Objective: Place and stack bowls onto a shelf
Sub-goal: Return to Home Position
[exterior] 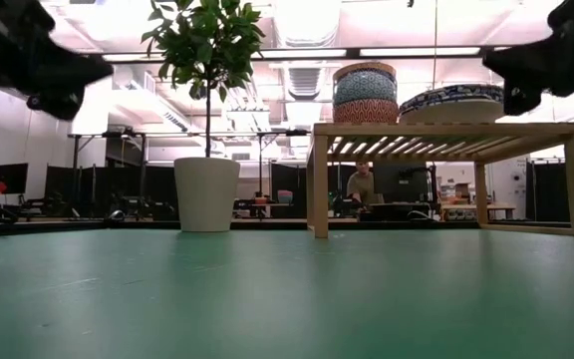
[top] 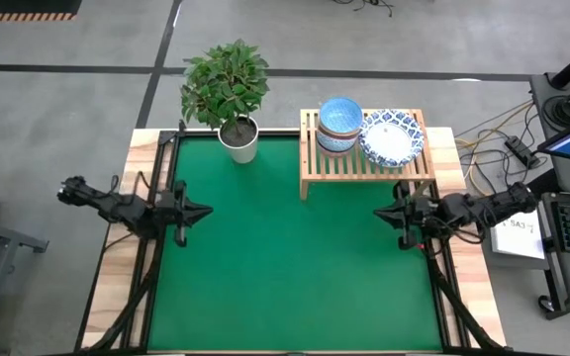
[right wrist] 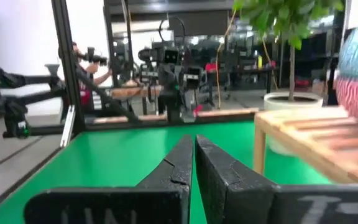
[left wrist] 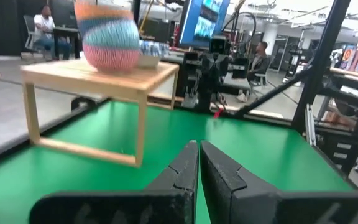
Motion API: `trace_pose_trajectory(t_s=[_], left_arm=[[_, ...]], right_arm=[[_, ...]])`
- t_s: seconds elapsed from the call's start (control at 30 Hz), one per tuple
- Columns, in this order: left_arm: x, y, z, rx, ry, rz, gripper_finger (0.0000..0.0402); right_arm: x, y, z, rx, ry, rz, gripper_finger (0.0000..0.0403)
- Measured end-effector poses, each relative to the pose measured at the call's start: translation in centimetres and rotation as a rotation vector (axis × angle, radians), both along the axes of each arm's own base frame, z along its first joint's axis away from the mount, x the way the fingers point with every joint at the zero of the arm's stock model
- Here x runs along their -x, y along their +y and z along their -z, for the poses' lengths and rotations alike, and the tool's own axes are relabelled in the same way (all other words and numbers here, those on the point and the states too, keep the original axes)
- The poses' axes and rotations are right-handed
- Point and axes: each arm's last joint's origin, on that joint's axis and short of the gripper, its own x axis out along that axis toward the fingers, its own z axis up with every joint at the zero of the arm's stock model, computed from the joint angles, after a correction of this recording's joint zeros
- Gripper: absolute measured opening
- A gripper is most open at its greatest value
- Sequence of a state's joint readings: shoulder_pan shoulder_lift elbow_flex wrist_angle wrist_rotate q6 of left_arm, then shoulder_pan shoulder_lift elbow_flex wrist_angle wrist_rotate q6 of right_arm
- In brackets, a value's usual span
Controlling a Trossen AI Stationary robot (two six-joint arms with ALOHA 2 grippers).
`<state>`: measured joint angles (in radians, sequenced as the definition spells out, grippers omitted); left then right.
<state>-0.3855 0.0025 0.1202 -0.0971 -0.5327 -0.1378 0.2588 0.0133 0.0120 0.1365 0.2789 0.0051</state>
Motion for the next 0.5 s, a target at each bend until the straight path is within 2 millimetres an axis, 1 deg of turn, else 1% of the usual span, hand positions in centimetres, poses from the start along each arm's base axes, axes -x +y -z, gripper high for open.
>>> trace_pose_trajectory(t_s=[0.1, 0.17, 0.3, 0.4, 0.5], left_arm=[[-0.5, -0.2, 1.8, 0.02, 0.022, 0.0, 0.0], [-0.6, -0.3, 1.9, 0.031, 0.004, 0.005, 0.0], [-0.8, -0.3, 2.0, -0.006, -0.006, -0.003, 0.0], [-0.9, -0.3, 2.2, -0.006, -0.001, -0.006, 0.0], [-0.9, -0.3, 2.2, 0.011, 0.002, -0.008, 0.0]], right_arm=[[-0.1, 0.0, 0.2, -0.031, 0.024, -0.006, 0.0009], [-0.1, 0.1, 0.1, -0.035, 0.011, -0.021, 0.0009], [-0.1, 0.1, 0.2, 0.015, 0.023, -0.02, 0.0009], [-0.2, 0.0, 0.5, 0.042, 0.06, 0.033, 0.0009], [-0.2, -0.2, 0.5, 0.017, 0.057, 0.086, 0.0009]])
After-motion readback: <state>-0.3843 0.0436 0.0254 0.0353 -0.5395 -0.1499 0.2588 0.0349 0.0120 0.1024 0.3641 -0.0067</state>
